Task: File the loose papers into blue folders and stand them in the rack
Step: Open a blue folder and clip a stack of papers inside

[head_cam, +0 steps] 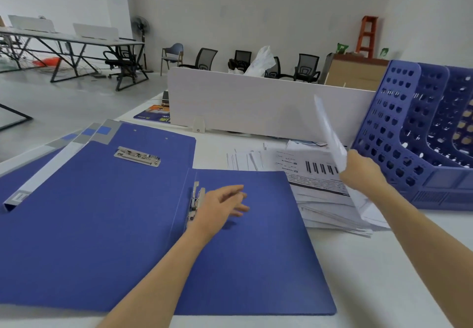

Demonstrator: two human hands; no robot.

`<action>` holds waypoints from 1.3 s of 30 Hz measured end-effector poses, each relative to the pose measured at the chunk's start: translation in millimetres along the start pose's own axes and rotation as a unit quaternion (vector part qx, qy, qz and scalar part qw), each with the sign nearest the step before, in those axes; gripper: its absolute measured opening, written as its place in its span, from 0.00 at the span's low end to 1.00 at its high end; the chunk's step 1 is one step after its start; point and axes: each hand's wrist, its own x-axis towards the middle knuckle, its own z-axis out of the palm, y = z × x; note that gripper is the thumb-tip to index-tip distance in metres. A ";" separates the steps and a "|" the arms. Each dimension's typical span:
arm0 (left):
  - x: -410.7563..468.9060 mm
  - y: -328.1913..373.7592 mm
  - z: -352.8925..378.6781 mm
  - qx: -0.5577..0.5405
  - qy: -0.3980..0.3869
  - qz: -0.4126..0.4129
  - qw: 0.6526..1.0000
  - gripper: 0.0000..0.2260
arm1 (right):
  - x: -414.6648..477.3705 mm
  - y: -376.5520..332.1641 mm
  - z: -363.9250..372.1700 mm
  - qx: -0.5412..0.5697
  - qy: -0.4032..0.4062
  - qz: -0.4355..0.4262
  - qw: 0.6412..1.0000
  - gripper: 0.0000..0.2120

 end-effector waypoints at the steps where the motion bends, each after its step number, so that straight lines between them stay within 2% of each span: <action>1: -1.3 2.8 3.0 -0.090 -0.050 -0.060 0.993 0.19 | -16.4 -11.6 -5.3 -0.003 -0.012 -0.026 1.000 0.15; 3: -6.2 8.6 7.0 -0.217 -0.116 -0.147 0.958 0.19 | -57.3 -38.1 -7.2 -0.015 -0.069 -0.078 0.994 0.17; 5: -9.1 8.6 8.4 -0.253 -0.127 -0.186 0.941 0.19 | -96.4 -60.4 8.1 -0.050 -0.134 -0.144 0.979 0.19; 7: -9.7 7.0 8.6 -0.248 -0.125 -0.197 0.940 0.21 | -129.2 -75.4 32.8 -0.080 -0.168 -0.219 0.958 0.21; 9: -8.5 5.1 9.5 -0.227 -0.109 -0.189 0.949 0.16 | -149.7 -84.4 51.7 -0.076 -0.178 -0.273 0.942 0.23; 11: -7.8 1.0 9.4 -0.197 -0.056 -0.163 0.965 0.10 | -154.1 -86.7 61.1 -0.049 -0.197 -0.293 0.934 0.28; 13: -5.5 -3.2 8.7 -0.147 -0.004 -0.139 0.979 0.12 | -144.6 -80.2 64.9 0.011 -0.226 -0.279 0.933 0.31; 14: -5.1 -3.5 7.7 -0.128 0.009 -0.126 0.984 0.14 | -137.6 -74.4 66.0 0.077 -0.223 -0.257 0.937 0.32; 16: -4.8 -0.6 4.2 -0.119 0.028 -0.096 0.988 0.14 | -118.7 -57.3 65.3 0.217 -0.138 -0.188 0.948 0.28; 18: -5.7 8.1 -3.4 -0.107 0.033 -0.044 0.993 0.15 | -100.1 -39.2 58.2 0.269 -0.021 -0.127 0.954 0.26; 19: -7.0 12.2 -8.3 -0.107 0.032 -0.015 0.994 0.15 | -94.7 -33.2 51.0 0.301 0.004 -0.108 0.948 0.29; 22: -8.0 32.8 -20.6 -0.111 0.025 0.060 0.992 0.13 | -82.0 -25.7 25.1 0.457 -0.041 -0.092 0.884 0.34; 25: -7.8 58.4 -34.4 -0.096 0.013 0.129 0.987 0.13 | -74.8 -21.6 4.5 0.588 -0.052 -0.102 0.801 0.27; 28: -8.3 74.7 -45.9 -0.069 -0.021 0.153 0.986 0.15 | -68.9 -18.7 -4.9 0.635 -0.054 -0.130 0.759 0.17; 31: -11.8 73.0 -50.2 -0.048 -0.047 0.159 0.985 0.27 | -68.9 -21.2 -1.5 0.669 -0.075 -0.153 0.724 0.15; 32: -12.6 69.6 -50.9 -0.054 -0.044 0.161 0.985 0.29 | -69.9 -22.4 0.5 0.682 -0.085 -0.161 0.708 0.15; 33: -14.3 66.6 -51.0 -0.062 -0.041 0.159 0.984 0.29 | -70.5 -23.4 2.5 0.689 -0.096 -0.165 0.699 0.20; 35: -15.2 61.5 -49.4 -0.064 -0.037 0.151 0.986 0.26 | -70.5 -25.7 4.7 0.687 -0.108 -0.169 0.698 0.31; 36: -14.7 60.4 -47.9 -0.059 -0.032 0.149 0.987 0.24 | -69.8 -26.6 4.4 0.685 -0.108 -0.172 0.699 0.31; 39: -13.7 66.3 -42.2 -0.076 0.000 0.151 0.986 0.21 | -67.8 -32.2 -4.2 0.667 -0.110 -0.193 0.711 0.15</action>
